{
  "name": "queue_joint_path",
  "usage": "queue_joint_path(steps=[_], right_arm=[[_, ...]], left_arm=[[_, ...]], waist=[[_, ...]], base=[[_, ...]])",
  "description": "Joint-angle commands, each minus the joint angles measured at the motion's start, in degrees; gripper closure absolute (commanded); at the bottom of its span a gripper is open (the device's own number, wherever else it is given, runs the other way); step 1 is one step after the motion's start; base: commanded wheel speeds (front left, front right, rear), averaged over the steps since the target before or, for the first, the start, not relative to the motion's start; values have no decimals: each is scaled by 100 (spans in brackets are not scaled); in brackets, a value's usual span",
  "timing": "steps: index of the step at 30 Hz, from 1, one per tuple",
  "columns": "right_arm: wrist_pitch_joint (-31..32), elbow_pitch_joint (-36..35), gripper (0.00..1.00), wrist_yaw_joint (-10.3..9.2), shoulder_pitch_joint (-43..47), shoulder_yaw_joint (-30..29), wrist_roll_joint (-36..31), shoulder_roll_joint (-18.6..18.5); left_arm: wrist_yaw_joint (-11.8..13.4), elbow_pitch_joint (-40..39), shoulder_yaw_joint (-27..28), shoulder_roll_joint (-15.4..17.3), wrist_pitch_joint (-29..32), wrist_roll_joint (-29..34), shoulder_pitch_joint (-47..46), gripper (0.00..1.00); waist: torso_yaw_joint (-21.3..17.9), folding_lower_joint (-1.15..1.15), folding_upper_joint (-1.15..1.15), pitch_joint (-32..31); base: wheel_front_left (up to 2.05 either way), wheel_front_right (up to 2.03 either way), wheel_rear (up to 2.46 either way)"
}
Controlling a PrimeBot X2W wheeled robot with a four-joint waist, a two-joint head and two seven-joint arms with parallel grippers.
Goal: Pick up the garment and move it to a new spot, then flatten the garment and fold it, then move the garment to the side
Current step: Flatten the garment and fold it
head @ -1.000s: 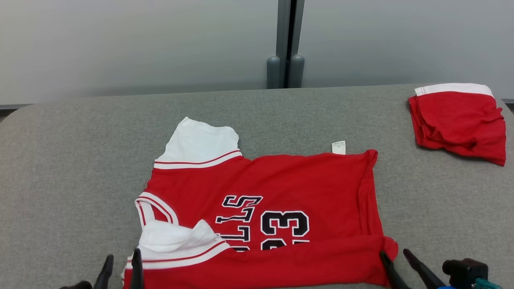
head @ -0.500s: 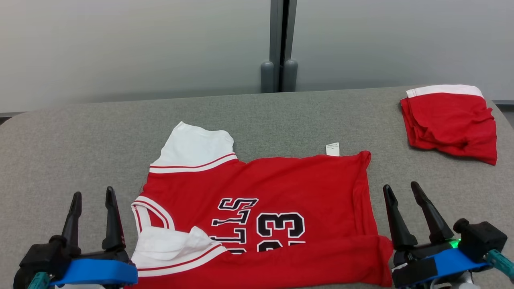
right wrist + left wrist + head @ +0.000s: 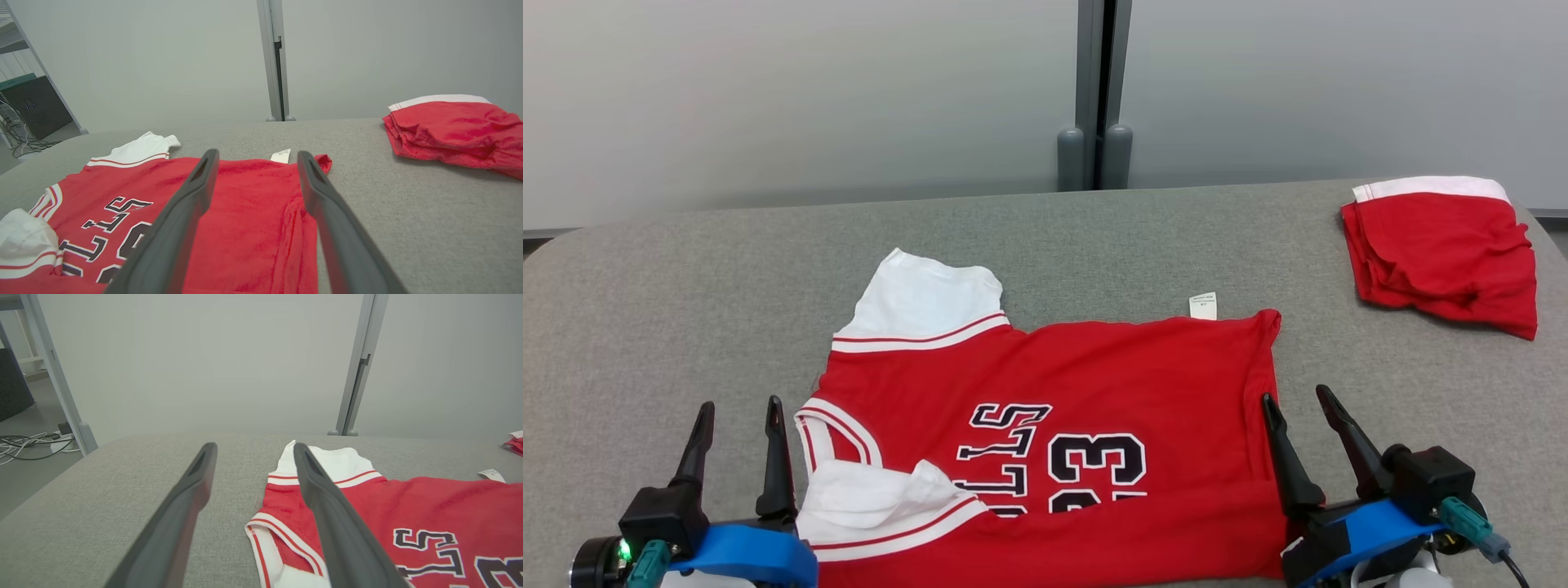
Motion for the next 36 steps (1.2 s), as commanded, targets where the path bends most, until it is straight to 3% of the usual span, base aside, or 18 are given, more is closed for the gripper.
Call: queue_joint_path(steps=[1, 24, 30, 36], right_arm=[[-27, 28, 0, 1, 33, -30, -11, 12], [-29, 196, 0, 1, 84, -296, -266, 95], [13, 411, 0, 1, -606, -298, -415, -239], [824, 927, 0, 1, -1917, 29, -372, -595]], left_arm=[[-14, 47, 39, 4, -24, 47, -78, 0], [-198, 394, 310, -115, -24, 297, -159, 0], [-276, 733, 0, 207, -24, 254, -1139, 0], [-292, 1434, -940, 693, 339, -352, -2700, 0]], waist=[[14, 0, 0, -3], [32, 0, 0, -29], [11, 0, 0, 139], [-167, 0, 0, 537]], base=[[0, 0, 0], [0, 0, 0], [0, 0, 0], [0, 0, 0]])
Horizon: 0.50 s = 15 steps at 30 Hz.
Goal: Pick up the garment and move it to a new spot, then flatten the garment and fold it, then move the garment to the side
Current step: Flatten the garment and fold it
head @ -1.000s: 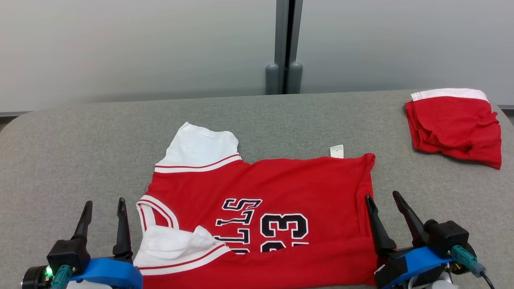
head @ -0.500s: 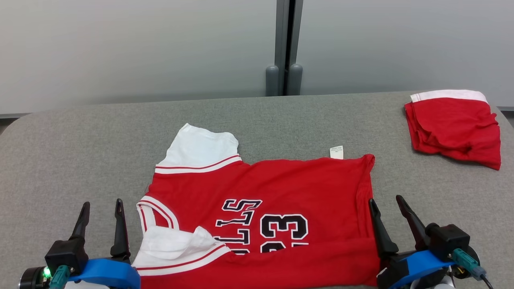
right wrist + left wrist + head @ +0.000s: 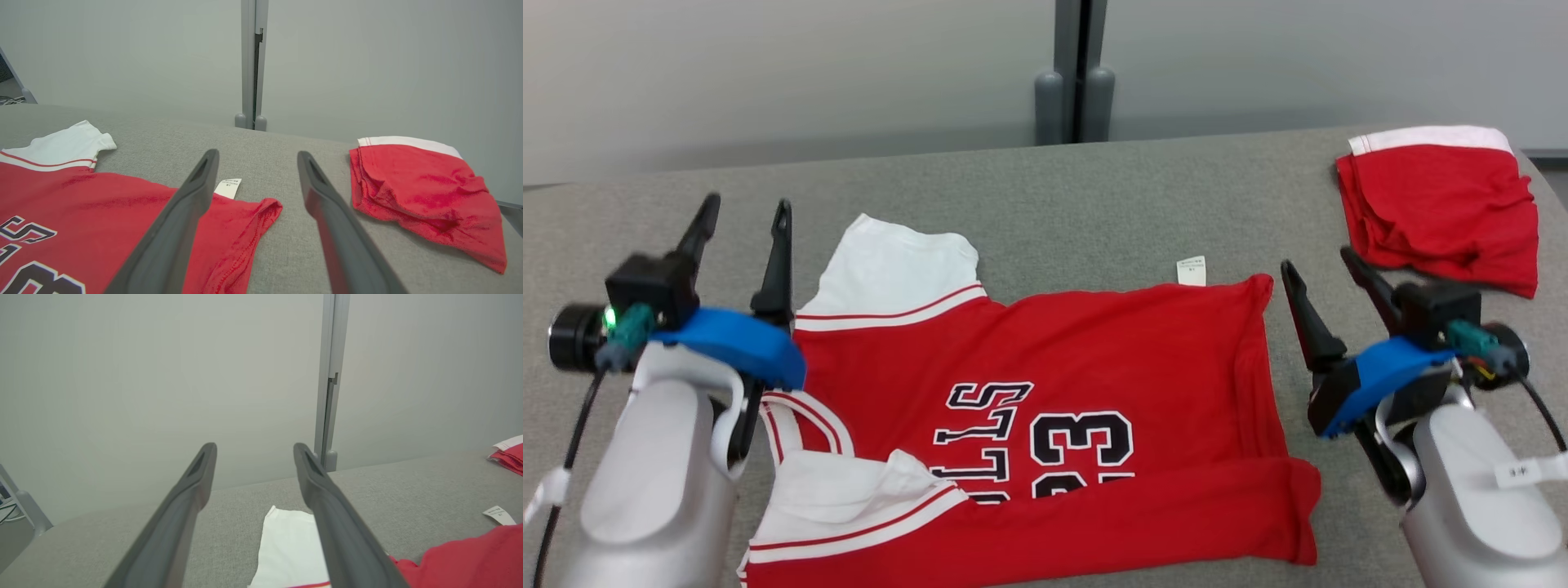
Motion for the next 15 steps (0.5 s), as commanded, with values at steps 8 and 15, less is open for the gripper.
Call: queue_joint_path(steps=[8, 15], right_arm=[[1040, 849, 0, 1, -1608, 626, 464, -169], [1411, 1635, 0, 1, -2341, 1121, 973, -25]], left_arm=[[-23, 794, -1671, 830, 1150, -1592, -1882, 0], [-23, 1460, -2672, 1193, 1762, -2555, -2692, 0]], waist=[[-307, -1, -1, 780], [-532, -1, -1, 1321]], base=[[0, 0, 0], [0, 0, 0]])
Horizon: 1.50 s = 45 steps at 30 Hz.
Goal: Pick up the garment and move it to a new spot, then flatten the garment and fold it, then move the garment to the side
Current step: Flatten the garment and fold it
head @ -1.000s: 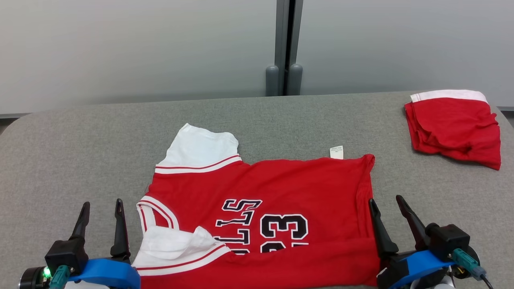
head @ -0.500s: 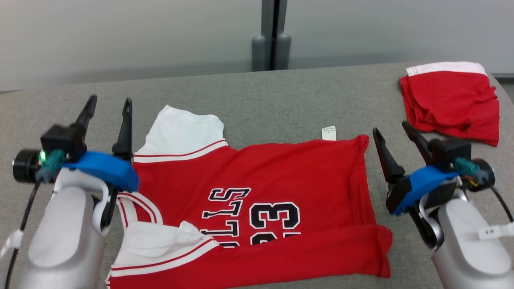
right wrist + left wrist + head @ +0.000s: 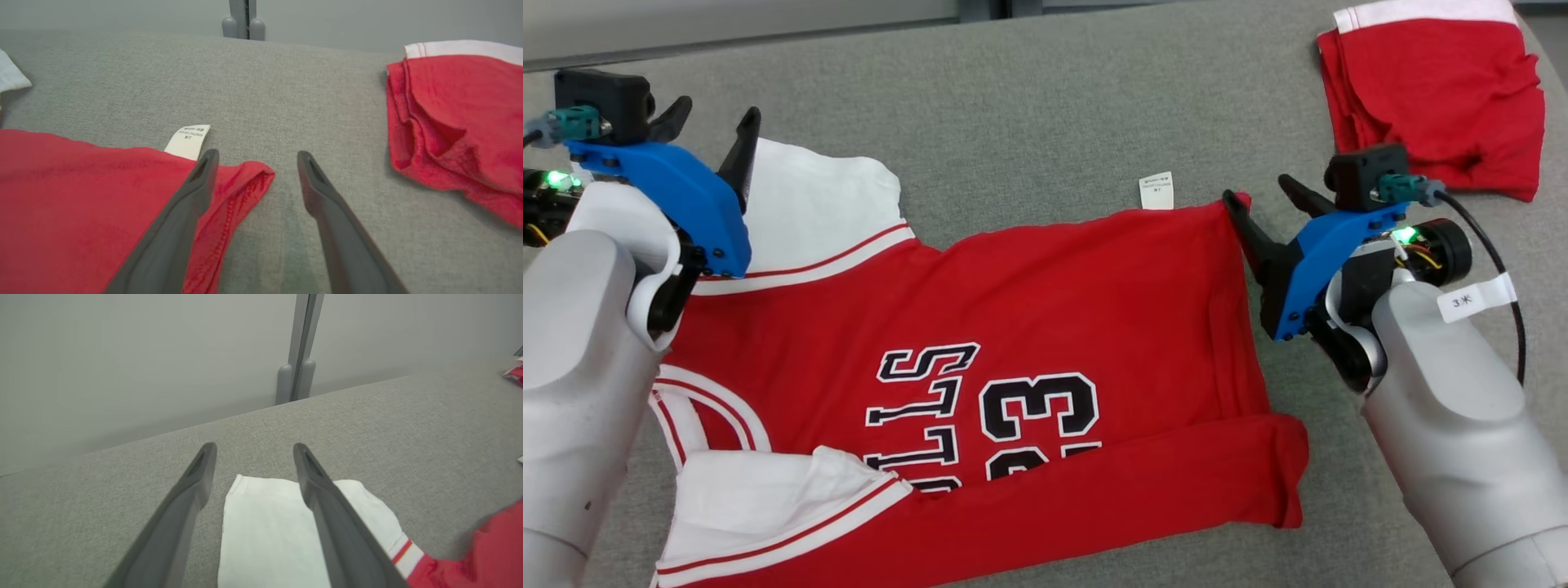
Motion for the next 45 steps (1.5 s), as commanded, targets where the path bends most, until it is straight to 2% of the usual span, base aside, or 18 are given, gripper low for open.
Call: queue_joint_path(steps=[1, 9, 19, 26, 27, 29, 38, 39, 40, 45], right_arm=[[26, 113, 0, 1, -184, 106, 124, 66], [2, 541, 0, 1, -682, 677, 579, 212], [12, 613, 0, 1, -996, 1326, 1143, 181], [12, 669, 0, 1, -1081, 1625, 1365, 111], [25, 690, 0, 1, -1098, 1660, 1393, 103], [81, 745, 0, 1, -1123, 1721, 1435, 73], [542, 991, 0, 7, -1016, 2021, 1705, 61], [586, 1001, 60, 8, -1013, 2060, 1732, 60], [586, 999, 100, 8, -1013, 2071, 1769, 57], [286, 944, 100, 2, -1136, 1998, 1850, -46]], left_arm=[[-8, 123, -147, 67, 47, -112, -151, 0], [-9, 663, -730, 258, 34, -705, -546, 0], [-9, 1235, -1219, 380, 102, -1341, -856, 0], [-9, 1445, -1423, 257, 506, -1899, -791, 0], [-9, 1453, -1448, 253, 547, -1949, -795, 22], [-9, 1448, -1445, 224, 627, -2109, -803, 100], [-9, 1399, -1623, 239, 152, -2246, -1071, 100], [-9, 1401, -1649, 226, 87, -2260, -1082, 100], [-9, 1401, -1687, 214, 23, -2265, -1088, 100], [-9, 1361, -1769, 176, -434, -2308, -1133, 100]], waist=[[-16, -2, -2, 108], [-227, -2, -2, 485], [-455, -2, -2, 753], [-497, -2, -2, 769], [-498, -2, -2, 773], [-493, -2, -2, 777], [-392, -2, -2, 729], [-370, -2, -2, 711], [-350, -2, -2, 688], [-249, -2, -2, 540]], base=[[0, 0, 0], [0, 0, 0], [0, 0, 0], [0, 0, 0], [0, 0, 0], [0, 0, 0], [0, 0, 0], [0, 0, 0], [0, 0, 0], [0, 0, 0]])
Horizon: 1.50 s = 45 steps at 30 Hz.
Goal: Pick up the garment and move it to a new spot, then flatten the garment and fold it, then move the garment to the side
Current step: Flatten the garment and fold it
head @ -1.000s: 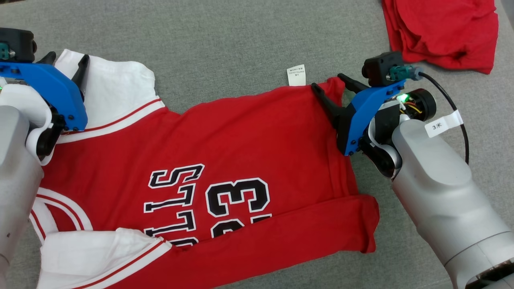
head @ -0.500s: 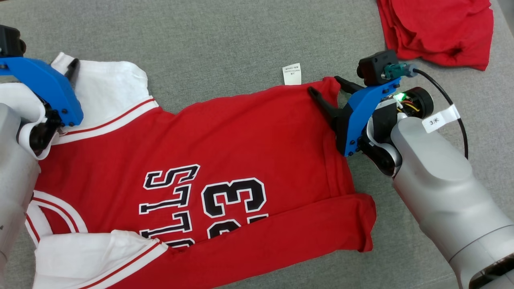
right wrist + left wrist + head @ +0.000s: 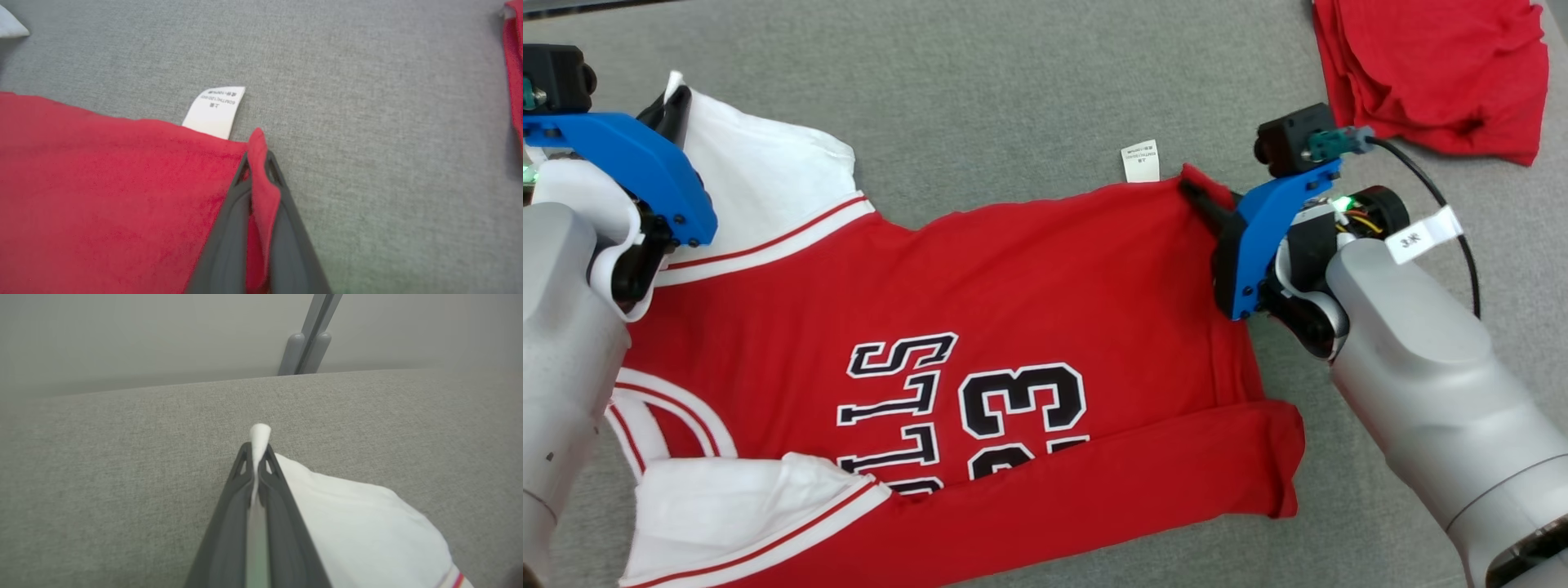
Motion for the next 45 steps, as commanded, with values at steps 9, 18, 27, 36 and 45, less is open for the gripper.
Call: queue_joint_path(steps=[9, 18, 27, 36, 45], right_arm=[[-1273, 550, 100, 2, 41, -255, -246, -144], [-2010, 854, 100, 2, 544, -170, -218, -120], [-2414, 878, 100, 2, 1018, -91, -375, -293], [-2484, 352, 100, 2, 1624, -422, -765, -477], [-2486, -825, 100, 2, 2788, -1149, -1388, -570]], left_arm=[[-9, -385, -262, -76, -1078, -143, 234, 100], [-9, -1146, -522, 165, -1614, -229, 1075, 100], [160, -2160, 87, 422, -1681, 121, 2169, 100], [619, -3624, 1085, 490, -1684, 671, 3809, 100], [896, -4228, 1589, 329, -1685, 921, 5089, 100]], waist=[[334, -1, 0, -498], [546, -1, 0, -919], [706, -1, 0, -1187], [866, -1, 0, -1389], [981, -1, 0, -1614]], base=[[0, 0, 0], [0, 0, 0], [0, 0, 0], [0, 0, 0], [0, 0, 0]])
